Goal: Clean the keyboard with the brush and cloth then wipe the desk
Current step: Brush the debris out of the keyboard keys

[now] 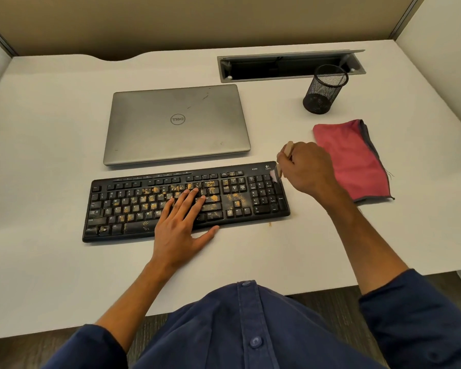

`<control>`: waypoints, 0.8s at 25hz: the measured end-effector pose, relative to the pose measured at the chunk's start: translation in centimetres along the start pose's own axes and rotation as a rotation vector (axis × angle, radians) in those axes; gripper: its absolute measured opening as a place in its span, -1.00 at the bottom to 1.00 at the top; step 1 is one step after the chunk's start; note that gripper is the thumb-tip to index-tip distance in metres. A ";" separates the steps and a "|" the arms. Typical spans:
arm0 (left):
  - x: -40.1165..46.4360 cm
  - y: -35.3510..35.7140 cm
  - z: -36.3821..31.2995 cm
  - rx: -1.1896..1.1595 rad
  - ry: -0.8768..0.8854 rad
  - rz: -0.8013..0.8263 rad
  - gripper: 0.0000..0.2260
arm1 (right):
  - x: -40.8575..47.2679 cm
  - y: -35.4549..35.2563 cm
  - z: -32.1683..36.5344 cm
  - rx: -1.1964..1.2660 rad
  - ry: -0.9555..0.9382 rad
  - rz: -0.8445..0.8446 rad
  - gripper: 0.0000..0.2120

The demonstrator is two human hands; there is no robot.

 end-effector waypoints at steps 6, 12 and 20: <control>0.0 0.1 0.1 0.007 0.003 0.009 -0.34 | -0.5 -0.3 3.1 0.140 -0.084 0.002 -0.64; 0.0 0.0 0.2 0.016 0.031 0.012 -0.32 | -1.7 1.1 6.2 0.276 -0.185 0.020 -0.71; -0.5 -0.4 1.3 0.055 0.048 -0.021 -0.33 | -0.9 1.6 7.8 0.076 -0.268 0.216 -0.65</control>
Point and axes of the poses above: each hand's wrist, its own x-axis towards the middle knuckle, its own y-axis out of the palm, z = x × y, the point moved 6 cm from there along x, towards the middle knuckle
